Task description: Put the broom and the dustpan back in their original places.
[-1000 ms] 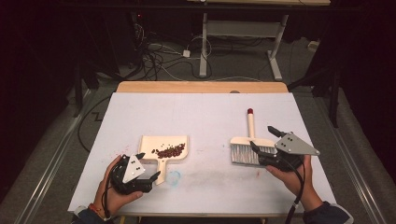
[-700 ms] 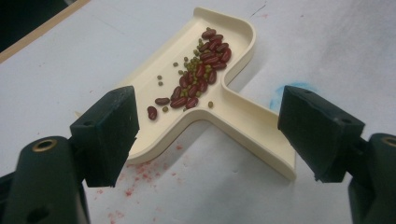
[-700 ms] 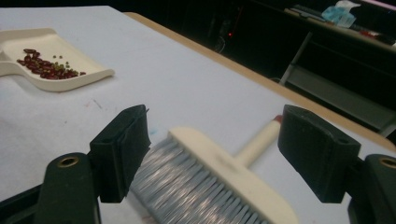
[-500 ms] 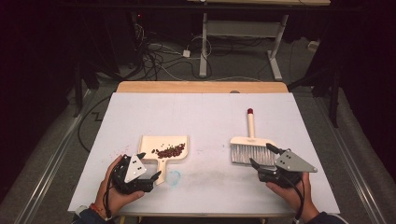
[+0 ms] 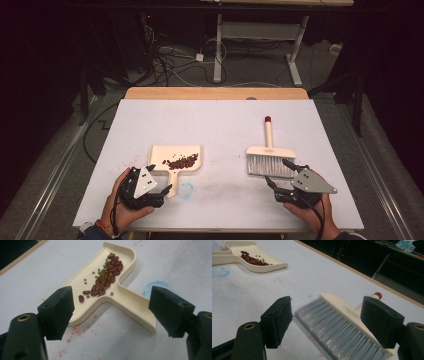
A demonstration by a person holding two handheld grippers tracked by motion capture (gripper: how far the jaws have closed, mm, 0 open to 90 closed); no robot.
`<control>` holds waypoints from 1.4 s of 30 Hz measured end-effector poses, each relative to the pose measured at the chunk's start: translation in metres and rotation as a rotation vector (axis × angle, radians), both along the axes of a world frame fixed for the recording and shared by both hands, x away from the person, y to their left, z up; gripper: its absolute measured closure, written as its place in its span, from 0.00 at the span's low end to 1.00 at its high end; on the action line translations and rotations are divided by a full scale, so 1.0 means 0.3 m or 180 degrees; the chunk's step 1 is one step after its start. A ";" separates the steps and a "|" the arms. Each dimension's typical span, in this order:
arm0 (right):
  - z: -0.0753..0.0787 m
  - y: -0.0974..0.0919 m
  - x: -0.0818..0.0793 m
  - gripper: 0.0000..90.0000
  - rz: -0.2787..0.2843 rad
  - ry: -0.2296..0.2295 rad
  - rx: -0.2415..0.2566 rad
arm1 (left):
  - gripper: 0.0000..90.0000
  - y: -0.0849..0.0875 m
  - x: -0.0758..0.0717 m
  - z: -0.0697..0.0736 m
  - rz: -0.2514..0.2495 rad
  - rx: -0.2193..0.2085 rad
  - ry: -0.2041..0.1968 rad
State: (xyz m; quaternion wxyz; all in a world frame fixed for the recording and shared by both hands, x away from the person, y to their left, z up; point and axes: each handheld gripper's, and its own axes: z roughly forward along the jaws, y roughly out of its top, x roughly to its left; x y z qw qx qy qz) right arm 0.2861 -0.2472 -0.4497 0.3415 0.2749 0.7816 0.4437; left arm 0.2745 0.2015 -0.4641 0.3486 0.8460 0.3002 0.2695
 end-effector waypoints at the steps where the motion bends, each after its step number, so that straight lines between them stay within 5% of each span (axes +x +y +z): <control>1: 0.002 0.001 -0.002 0.29 -0.0008 -0.0011 0.0010 | 0.23 0.000 -0.001 0.000 0.0001 0.0000 0.0000; 42: 0.009 0.003 -0.004 0.30 -0.0021 -0.0070 -0.0022 | 0.23 -0.016 0.006 -0.008 -0.0046 0.0050 0.0016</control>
